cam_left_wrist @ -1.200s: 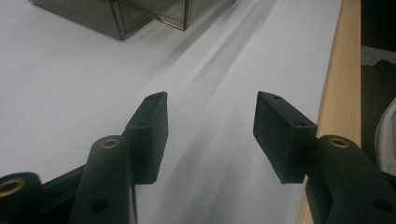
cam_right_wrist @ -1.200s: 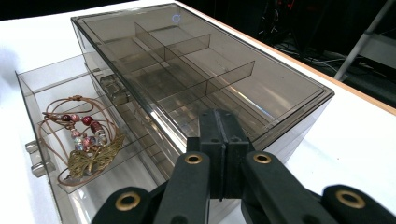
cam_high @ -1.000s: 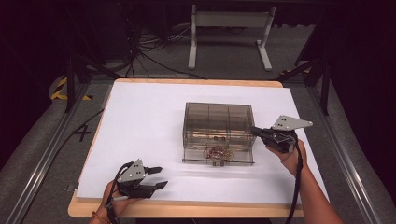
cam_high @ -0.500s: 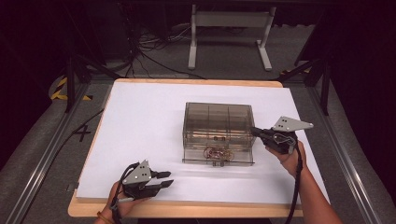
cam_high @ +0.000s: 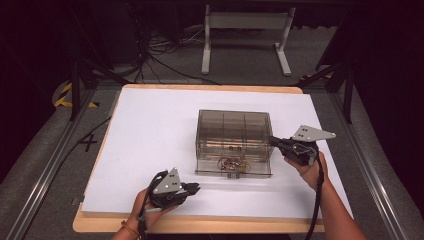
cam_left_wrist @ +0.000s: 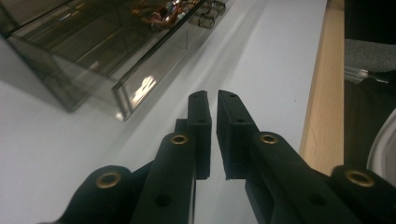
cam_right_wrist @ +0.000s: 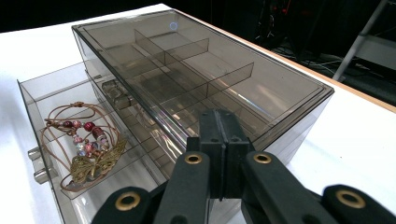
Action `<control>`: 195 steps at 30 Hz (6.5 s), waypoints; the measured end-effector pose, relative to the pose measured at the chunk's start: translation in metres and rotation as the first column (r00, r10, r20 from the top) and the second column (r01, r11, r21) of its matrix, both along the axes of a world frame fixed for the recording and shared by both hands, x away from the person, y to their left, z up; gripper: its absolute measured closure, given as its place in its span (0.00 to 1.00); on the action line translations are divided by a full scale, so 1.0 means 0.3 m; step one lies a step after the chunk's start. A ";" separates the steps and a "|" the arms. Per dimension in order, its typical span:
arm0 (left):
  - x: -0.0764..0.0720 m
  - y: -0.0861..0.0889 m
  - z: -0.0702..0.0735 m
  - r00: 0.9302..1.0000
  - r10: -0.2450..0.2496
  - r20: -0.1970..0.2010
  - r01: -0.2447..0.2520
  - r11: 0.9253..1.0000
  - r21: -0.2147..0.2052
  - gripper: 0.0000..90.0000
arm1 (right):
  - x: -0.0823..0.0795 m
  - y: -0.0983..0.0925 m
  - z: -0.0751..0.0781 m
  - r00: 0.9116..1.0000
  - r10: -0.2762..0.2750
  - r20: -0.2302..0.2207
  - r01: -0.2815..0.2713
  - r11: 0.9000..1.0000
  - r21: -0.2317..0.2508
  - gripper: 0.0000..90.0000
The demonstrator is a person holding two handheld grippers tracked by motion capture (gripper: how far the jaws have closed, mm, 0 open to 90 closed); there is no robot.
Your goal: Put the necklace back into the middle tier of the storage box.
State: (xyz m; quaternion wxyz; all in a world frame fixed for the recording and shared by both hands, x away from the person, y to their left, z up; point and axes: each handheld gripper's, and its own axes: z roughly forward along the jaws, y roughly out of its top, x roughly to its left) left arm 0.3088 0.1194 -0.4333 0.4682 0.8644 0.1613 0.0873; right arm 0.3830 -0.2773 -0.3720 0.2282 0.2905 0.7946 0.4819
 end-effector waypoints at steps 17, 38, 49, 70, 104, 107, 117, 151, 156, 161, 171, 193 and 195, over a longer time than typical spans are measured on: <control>0.038 -0.200 0.000 0.998 0.032 0.052 -0.033 0.999 0.021 1.00 | -0.001 -0.002 -0.005 1.000 -0.003 0.004 0.003 1.000 0.013 1.00; 0.112 -0.259 -0.013 0.996 0.065 0.059 -0.068 0.997 0.048 0.99 | -0.002 -0.002 -0.008 1.000 -0.005 0.010 0.005 1.000 0.018 0.99; 0.155 -0.273 -0.021 0.996 0.070 0.053 -0.072 0.996 0.043 0.98 | -0.002 0.000 -0.010 1.000 -0.010 0.017 0.010 1.000 0.019 0.99; 0.207 -0.284 -0.022 0.995 0.088 0.052 -0.090 0.995 0.043 0.97 | -0.003 0.003 -0.010 1.000 -0.013 0.016 0.012 1.000 0.019 1.00; 0.283 -0.285 -0.010 0.989 0.134 0.063 -0.137 0.990 0.035 0.97 | -0.009 0.017 -0.011 1.000 -0.008 0.019 0.008 1.000 0.014 1.00; 0.285 -0.285 -0.010 0.989 0.132 0.064 -0.135 0.990 0.033 0.97 | -0.010 0.019 -0.011 1.000 -0.010 0.022 0.009 1.000 0.012 1.00; 0.283 -0.282 -0.005 0.989 0.127 0.069 -0.131 0.990 0.051 0.96 | -0.034 0.040 -0.016 0.996 -0.051 0.079 0.053 0.998 -0.032 1.00; 0.261 -0.212 0.014 0.992 0.113 0.065 -0.115 0.993 0.029 0.93 | -0.071 0.036 -0.004 0.992 -0.065 0.113 0.073 0.995 -0.074 0.99; 0.250 -0.186 0.029 0.990 0.119 0.070 -0.121 0.993 0.019 0.92 | -0.079 0.041 0.002 0.992 -0.052 0.118 0.062 0.994 -0.085 0.97; 0.236 -0.146 0.047 0.989 0.123 0.082 -0.125 0.992 0.016 0.90 | -0.100 0.048 0.012 0.992 -0.031 0.122 0.043 0.994 -0.096 0.92; 0.204 -0.031 0.077 0.986 0.129 0.104 -0.133 0.991 0.033 0.87 | -0.132 0.061 0.032 0.994 -0.002 0.109 0.018 0.989 -0.148 0.86; 0.140 0.174 0.092 0.975 0.172 0.142 -0.181 0.982 0.055 0.59 | -0.228 -0.037 0.009 0.997 -0.002 0.076 0.016 0.982 -0.188 0.64; 0.137 0.194 0.085 0.972 0.187 0.144 -0.198 0.978 0.069 0.54 | -0.236 -0.045 0.004 0.997 0.001 0.074 0.013 0.982 -0.190 0.62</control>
